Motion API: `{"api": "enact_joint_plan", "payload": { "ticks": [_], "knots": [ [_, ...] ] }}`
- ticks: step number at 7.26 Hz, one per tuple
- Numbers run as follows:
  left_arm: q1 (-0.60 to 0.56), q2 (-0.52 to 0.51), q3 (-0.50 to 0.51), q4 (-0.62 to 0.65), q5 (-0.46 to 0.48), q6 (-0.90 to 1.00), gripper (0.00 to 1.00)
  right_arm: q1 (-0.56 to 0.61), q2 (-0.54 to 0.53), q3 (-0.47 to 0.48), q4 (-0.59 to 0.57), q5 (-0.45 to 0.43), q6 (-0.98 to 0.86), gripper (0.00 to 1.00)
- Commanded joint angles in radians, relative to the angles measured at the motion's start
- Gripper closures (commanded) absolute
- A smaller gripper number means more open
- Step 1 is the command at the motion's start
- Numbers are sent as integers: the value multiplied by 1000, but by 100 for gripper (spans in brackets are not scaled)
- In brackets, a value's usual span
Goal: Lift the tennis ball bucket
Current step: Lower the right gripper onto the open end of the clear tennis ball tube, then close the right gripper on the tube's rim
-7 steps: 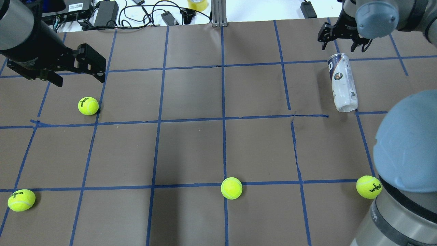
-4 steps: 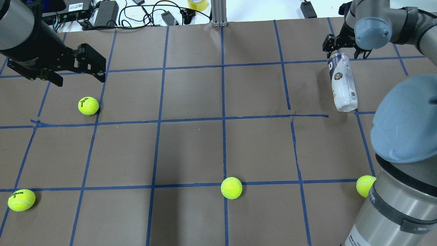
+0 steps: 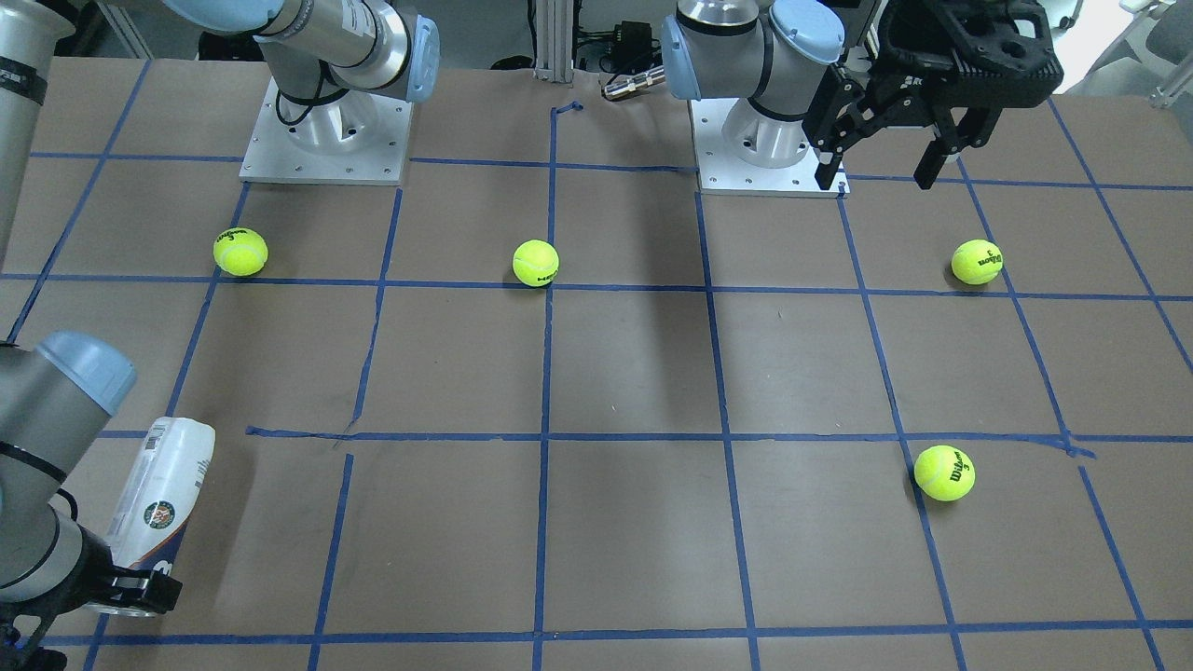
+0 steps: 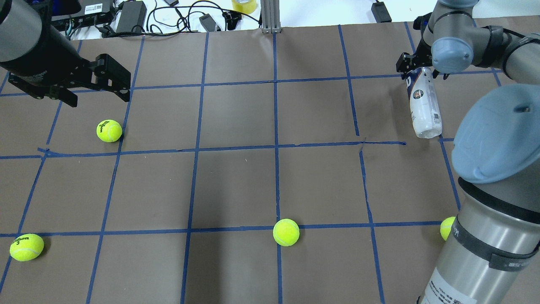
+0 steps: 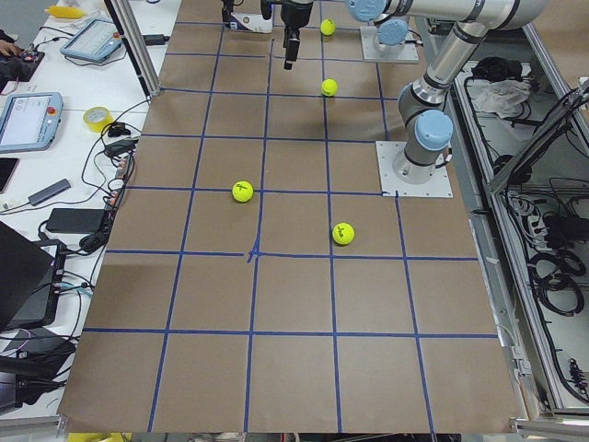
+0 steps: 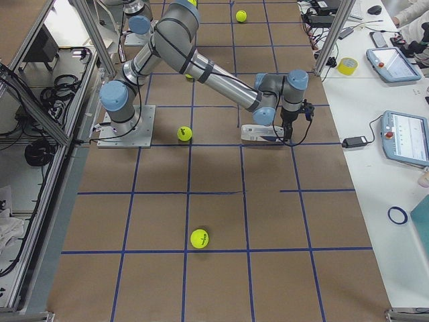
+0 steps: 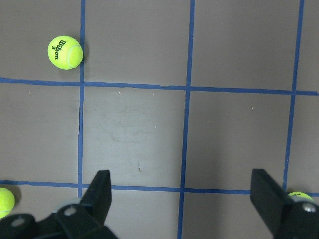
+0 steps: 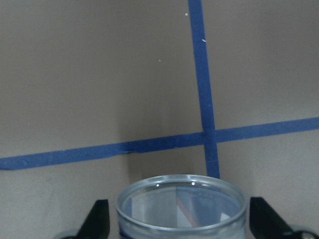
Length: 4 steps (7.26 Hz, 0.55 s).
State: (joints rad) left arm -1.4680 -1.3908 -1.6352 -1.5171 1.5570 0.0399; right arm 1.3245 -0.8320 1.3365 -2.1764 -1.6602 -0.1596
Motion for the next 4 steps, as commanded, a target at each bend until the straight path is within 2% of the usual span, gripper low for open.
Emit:
{"api": "enact_joint_plan", "payload": {
  "ticks": [1, 4],
  "knots": [
    [-2, -1, 0, 0, 0, 0, 0, -1, 17, 4, -3, 2, -27, 0],
    [0, 1, 0, 0, 0, 0, 0, -2, 17, 18, -29, 2, -90, 1]
  ]
}}
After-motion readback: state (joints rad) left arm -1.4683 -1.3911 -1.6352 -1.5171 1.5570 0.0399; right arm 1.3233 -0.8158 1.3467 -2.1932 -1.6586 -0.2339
